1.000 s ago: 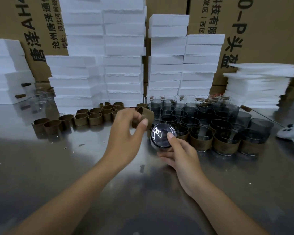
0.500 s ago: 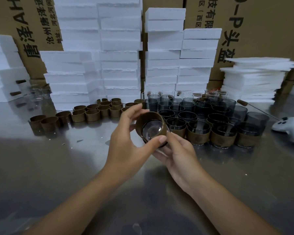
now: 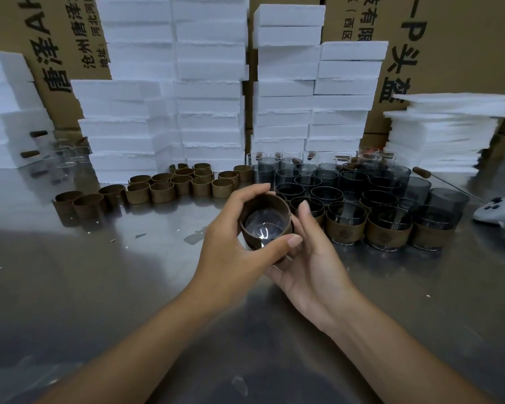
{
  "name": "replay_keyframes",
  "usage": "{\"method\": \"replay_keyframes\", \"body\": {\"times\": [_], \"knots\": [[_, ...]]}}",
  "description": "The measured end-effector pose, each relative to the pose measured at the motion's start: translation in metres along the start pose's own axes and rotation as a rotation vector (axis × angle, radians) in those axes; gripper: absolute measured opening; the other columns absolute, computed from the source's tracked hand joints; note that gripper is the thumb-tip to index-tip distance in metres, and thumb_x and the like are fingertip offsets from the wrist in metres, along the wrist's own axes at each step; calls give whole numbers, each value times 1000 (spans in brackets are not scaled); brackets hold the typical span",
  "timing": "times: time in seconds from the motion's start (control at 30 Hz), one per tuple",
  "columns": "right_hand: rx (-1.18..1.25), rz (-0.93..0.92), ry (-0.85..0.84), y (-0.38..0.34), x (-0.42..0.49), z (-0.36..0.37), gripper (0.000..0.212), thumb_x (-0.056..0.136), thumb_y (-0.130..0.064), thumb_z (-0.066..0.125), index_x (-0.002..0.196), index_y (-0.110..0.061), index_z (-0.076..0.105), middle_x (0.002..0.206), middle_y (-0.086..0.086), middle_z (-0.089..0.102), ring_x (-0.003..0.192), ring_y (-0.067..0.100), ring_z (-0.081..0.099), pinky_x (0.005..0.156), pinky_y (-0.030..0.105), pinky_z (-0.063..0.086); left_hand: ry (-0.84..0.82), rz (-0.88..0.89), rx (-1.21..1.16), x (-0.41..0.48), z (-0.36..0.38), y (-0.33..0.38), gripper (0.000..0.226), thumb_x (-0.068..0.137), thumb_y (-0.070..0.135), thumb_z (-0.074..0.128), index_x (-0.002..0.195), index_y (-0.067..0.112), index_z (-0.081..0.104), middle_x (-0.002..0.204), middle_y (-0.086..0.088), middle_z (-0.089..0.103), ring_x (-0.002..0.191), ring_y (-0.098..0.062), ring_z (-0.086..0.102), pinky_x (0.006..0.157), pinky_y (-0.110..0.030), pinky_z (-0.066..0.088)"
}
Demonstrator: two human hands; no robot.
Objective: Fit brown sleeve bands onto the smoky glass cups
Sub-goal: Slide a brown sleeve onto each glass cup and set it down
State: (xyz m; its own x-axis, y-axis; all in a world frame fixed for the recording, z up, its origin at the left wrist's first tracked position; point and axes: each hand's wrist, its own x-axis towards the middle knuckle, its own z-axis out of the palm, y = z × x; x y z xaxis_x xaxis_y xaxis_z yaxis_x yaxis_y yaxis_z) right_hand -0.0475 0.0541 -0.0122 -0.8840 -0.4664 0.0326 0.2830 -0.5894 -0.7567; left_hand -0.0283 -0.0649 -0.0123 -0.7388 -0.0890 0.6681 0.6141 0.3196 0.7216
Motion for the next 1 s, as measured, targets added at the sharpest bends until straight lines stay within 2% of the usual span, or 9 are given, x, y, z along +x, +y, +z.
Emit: {"method": "replay_keyframes", "body": {"times": [0.17,0.27,0.37,0.53,0.67,0.73,0.83,0.9,1.0], "knots": [[-54,-5,-42,-1,0,-2,69,68,-56,65,119,-10,65,117,21,64,112,23,64,84,36,57,-47,-44,-19,0,-2,-3,58,68,44,75,119,44,49,108,20,62,105,-5,61,77,-28,54],[-91,0,-106,0,1,-4,53,66,-51,76,105,-16,73,111,14,68,106,23,67,85,37,57,-91,-48,-17,-1,-5,-7,54,74,37,73,120,43,46,106,25,60,103,-1,61,75,-22,52],[-122,3,-141,1,5,-8,64,52,-52,88,104,-18,74,108,15,61,103,24,64,85,39,56,-128,-33,-13,-1,-5,-10,54,78,33,73,123,39,43,107,29,59,103,3,59,80,-13,49],[-120,15,-110,-1,6,-10,37,68,-31,76,103,-19,72,97,7,69,98,21,66,87,39,56,-191,-58,-57,-2,-4,-6,44,89,44,58,127,34,39,107,28,58,101,3,59,79,-10,46],[-118,3,-83,-4,6,-10,32,68,-25,71,99,-22,73,106,9,65,90,20,68,85,35,56,-190,-113,-168,-1,-4,-5,39,98,31,38,136,26,39,116,28,60,113,10,52,87,-2,37],[-121,-7,-88,-5,7,-10,30,69,-22,69,98,-23,73,107,8,65,89,19,67,82,33,57,-144,-195,-247,3,-4,-6,47,91,32,49,137,29,39,121,24,58,118,8,50,92,-8,38],[-108,-35,-97,-8,7,-11,31,70,-19,68,100,-22,72,108,11,67,94,21,66,85,33,56,-97,-378,-374,6,-1,-9,59,80,38,63,134,26,44,127,13,58,122,-4,52,101,-31,41],[-109,-57,-99,-9,7,-11,31,69,-17,67,100,-22,72,105,9,69,95,20,66,84,32,56,-141,-492,-442,6,0,-10,54,77,44,60,126,22,55,122,2,65,116,-12,59,98,-41,46],[-118,-73,-98,-10,7,-13,33,69,-15,66,101,-21,71,101,7,70,92,18,67,82,30,57,-199,-536,-530,6,0,-12,32,78,40,59,104,25,70,102,0,73,103,-17,67,84,-39,56]]}}
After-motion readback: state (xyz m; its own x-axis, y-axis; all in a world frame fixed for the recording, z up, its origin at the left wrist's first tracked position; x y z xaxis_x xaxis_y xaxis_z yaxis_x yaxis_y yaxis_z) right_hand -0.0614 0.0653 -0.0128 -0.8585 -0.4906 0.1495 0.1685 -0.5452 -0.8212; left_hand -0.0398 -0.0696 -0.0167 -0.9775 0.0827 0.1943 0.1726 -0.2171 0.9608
